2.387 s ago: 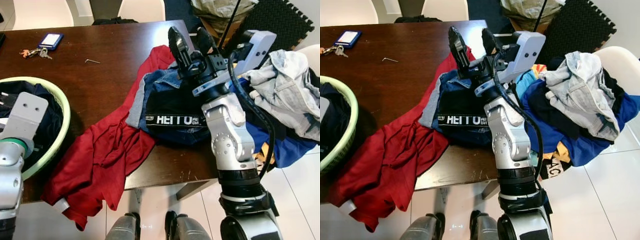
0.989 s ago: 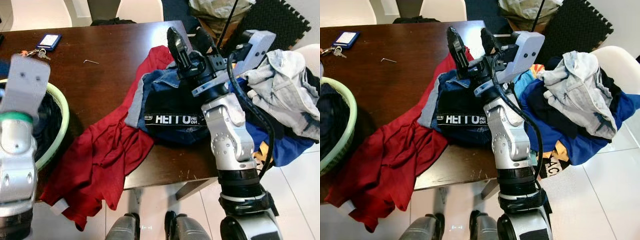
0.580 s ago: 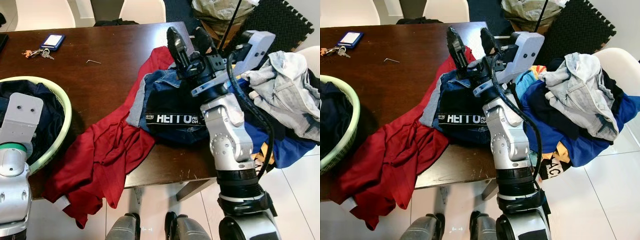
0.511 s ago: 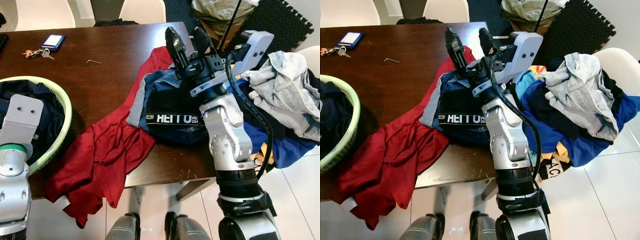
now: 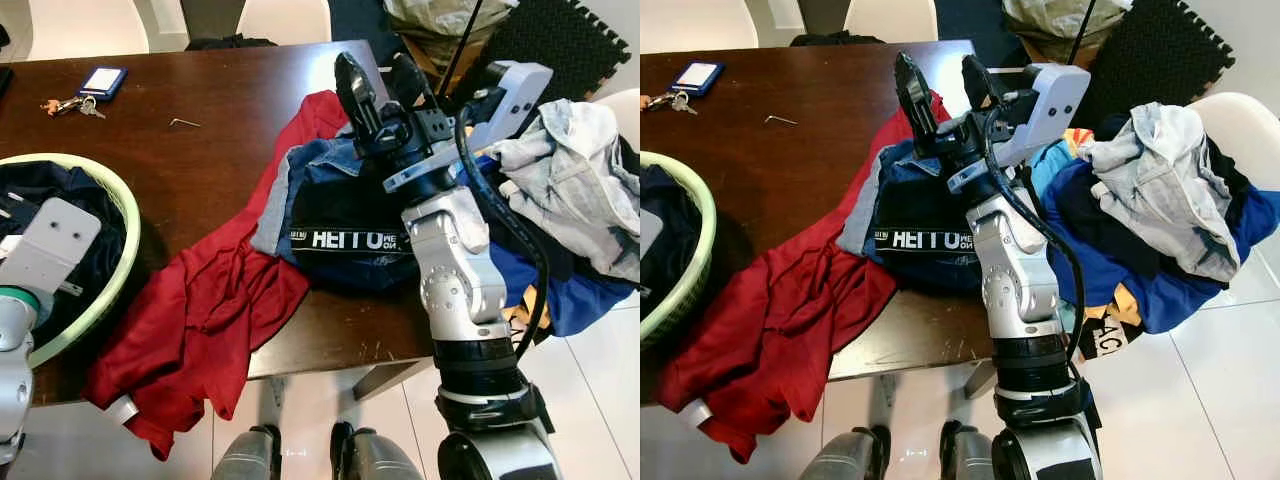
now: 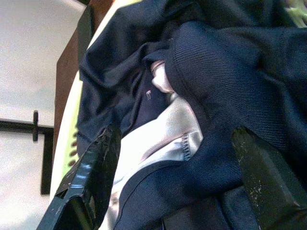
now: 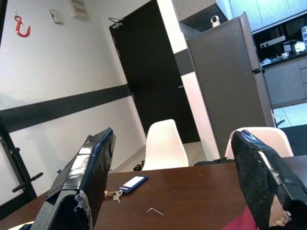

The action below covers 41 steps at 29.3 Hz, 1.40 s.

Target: Hang hanger

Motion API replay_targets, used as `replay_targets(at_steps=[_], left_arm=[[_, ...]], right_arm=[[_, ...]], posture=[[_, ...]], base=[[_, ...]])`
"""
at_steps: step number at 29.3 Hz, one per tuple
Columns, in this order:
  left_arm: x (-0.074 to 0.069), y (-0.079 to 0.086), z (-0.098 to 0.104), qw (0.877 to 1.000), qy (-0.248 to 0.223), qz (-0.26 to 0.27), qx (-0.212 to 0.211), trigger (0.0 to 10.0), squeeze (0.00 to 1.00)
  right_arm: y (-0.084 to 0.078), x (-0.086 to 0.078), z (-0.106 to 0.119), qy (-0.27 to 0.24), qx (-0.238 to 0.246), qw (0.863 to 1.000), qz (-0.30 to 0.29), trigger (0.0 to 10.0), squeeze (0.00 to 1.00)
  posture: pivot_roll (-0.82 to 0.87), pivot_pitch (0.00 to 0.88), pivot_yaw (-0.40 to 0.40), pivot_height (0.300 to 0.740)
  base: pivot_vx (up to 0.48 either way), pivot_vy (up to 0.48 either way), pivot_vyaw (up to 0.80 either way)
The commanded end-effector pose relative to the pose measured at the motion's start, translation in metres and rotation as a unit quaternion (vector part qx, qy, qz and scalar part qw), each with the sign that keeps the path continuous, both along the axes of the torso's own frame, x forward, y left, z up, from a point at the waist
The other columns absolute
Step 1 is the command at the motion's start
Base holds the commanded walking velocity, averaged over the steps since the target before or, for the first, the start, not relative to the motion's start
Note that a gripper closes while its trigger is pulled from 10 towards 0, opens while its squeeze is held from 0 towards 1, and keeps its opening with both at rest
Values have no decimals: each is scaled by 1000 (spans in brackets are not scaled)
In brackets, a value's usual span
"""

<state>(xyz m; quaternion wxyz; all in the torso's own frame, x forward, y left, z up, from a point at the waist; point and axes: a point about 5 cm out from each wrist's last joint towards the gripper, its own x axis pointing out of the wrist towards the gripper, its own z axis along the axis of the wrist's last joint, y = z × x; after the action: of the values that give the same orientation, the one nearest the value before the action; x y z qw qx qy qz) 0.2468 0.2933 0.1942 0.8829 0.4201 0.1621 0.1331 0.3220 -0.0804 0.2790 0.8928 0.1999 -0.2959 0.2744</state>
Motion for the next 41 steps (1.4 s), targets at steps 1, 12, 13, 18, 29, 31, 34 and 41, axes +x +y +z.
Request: replay_targets(at_steps=[1, 12, 13, 18, 29, 31, 34, 41], left_arm=[[-1, -6, -1, 1000, 8, -18, 10, 10000, 0], [-2, -40, 20, 992, 19, -124, -18, 10000, 0], [-2, -40, 20, 992, 19, -124, -18, 10000, 0], [-7, -37, 12, 992, 41, -116, -17, 9412, 0], [-16, -28, 1, 995, 58, -72, -28, 4706, 0], [-14, -24, 2, 996, 52, -60, -26, 4235, 0], [-12, -21, 2, 997, 48, -50, -23, 4235, 0], [-2, -9, 0, 999, 32, -24, -14, 0, 0]], right_arm=[[-1, 1, -4, 6, -2, 1000, -4, 10000, 0], [1, 1, -4, 6, -2, 1000, -1, 10000, 0], [1, 1, -4, 6, -2, 1000, -1, 10000, 0], [1, 1, -5, 7, -3, 1000, -2, 10000, 0], [2, 0, -5, 9, -2, 1000, 1, 10000, 0], [2, 1, -5, 9, -2, 1000, 1, 10000, 0], [2, 1, -5, 9, -2, 1000, 1, 10000, 0], [2, 1, -5, 10, -2, 1000, 0, 10000, 0]], posture=[[118, 128, 53, 740], [124, 129, 57, 740], [124, 129, 57, 740], [124, 136, 56, 740], [132, 145, 51, 740], [132, 145, 50, 740], [132, 145, 50, 740], [121, 142, 53, 740]], base=[[0, 0, 0], [0, 0, 0], [0, 0, 0], [0, 0, 0], [0, 0, 0], [0, 0, 0], [0, 0, 0], [0, 0, 0]])
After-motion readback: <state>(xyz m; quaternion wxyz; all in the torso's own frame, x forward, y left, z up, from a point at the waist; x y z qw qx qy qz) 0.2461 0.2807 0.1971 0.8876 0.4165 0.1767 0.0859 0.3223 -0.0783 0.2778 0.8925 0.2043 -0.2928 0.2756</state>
